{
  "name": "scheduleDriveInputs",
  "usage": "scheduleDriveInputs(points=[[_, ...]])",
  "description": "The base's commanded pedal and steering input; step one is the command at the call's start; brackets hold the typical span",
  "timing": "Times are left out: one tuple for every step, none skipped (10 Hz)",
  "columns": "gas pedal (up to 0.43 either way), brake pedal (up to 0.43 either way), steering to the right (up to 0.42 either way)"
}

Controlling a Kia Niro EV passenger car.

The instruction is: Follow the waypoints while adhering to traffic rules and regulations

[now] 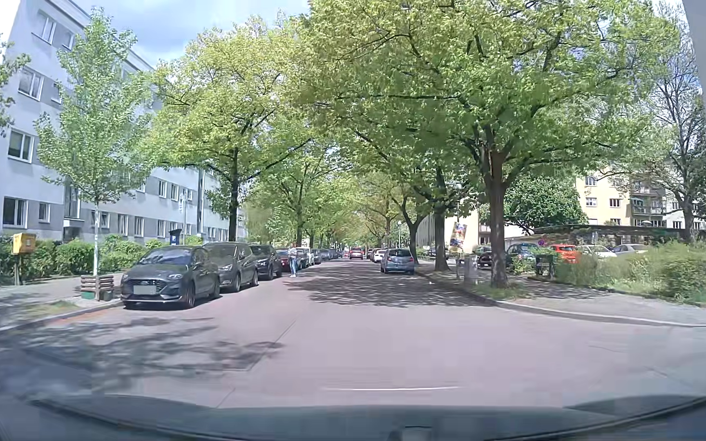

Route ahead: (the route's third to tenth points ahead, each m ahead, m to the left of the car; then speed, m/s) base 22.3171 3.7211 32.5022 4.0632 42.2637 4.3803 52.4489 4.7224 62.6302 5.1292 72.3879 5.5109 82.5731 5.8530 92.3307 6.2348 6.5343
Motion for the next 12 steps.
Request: scheduleDriveInputs(points=[[0.299, 0.018, -0.03], [0.299, 0.018, -0.029], [0.311, 0.018, -0.03], [0.311, 0.018, -0.03], [0.311, 0.018, -0.028], [0.319, 0.018, -0.022], [0.319, 0.018, -0.015], [0.319, 0.018, -0.013], [0.319, 0.018, -0.013], [0.319, 0.018, -0.012], [0.319, 0.018, -0.012], [0.319, 0.018, -0.012]])
